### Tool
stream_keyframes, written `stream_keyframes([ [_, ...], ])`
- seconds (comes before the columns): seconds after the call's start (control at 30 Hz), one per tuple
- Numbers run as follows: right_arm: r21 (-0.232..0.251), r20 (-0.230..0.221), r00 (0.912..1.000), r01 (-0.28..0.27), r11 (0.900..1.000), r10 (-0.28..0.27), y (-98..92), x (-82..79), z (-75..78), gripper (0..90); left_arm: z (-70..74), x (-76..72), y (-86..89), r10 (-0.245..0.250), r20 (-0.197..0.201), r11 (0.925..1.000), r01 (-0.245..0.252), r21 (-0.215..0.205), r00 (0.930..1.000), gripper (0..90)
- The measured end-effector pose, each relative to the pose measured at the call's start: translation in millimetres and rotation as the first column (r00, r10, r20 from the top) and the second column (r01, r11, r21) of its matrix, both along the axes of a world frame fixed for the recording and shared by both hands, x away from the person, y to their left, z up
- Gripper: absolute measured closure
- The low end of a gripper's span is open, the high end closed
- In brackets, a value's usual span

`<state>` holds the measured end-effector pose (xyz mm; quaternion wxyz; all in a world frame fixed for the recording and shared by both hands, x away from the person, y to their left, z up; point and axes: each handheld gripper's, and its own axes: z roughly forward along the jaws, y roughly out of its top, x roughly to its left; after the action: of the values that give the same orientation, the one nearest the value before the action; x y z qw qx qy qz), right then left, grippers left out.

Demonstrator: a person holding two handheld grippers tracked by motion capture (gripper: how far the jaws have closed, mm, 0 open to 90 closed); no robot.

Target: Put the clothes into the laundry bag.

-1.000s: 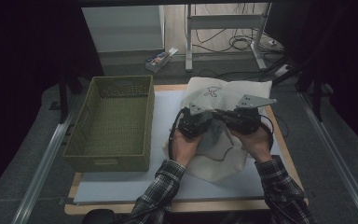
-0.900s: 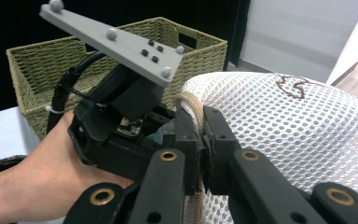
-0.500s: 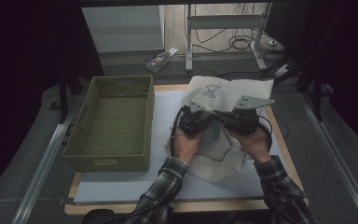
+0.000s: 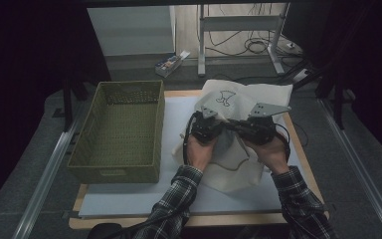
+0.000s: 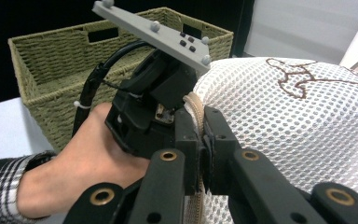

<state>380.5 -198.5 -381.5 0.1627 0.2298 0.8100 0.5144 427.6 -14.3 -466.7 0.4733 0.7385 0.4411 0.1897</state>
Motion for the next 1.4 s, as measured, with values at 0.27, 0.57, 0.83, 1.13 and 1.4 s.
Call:
stream_keyframes([
  [0.27, -0.020, -0.009, 1.0000, 0.001, 1.000, -0.001, 0.8, 1.0, -2.8, 84.6, -5.2, 5.4, -0.3, 0.011, -0.008, 0.9998, -0.011, 0.015, 0.9999, 69.2],
  [0.57, -0.045, -0.026, 0.9997, -0.001, 0.999, 0.000, -0.2, 4.2, -7.4, 84.4, -10.6, 7.9, -0.6, 0.009, -0.002, 0.9995, -0.009, 0.032, 1.0000, 65.3],
  [0.83, -0.054, -0.039, 0.9992, 0.004, 0.999, -0.006, -2.8, 7.7, -11.7, 84.1, -15.5, 5.5, -1.7, -0.003, 0.009, 0.9992, 0.002, 0.040, 1.0000, 52.9],
  [1.13, -0.066, -0.048, 0.9988, 0.011, 0.998, -0.014, -4.5, 10.8, -15.9, 83.6, -15.1, -1.9, -1.2, -0.030, 0.025, 0.9979, 0.028, 0.059, 0.9992, 26.7],
  [1.4, -0.060, -0.053, 0.9983, 0.021, 0.998, -0.024, -8.2, 12.1, -16.6, 83.5, -11.2, -21.1, 0.3, -0.083, 0.028, 0.9934, 0.081, 0.081, 0.9961, 18.7],
])
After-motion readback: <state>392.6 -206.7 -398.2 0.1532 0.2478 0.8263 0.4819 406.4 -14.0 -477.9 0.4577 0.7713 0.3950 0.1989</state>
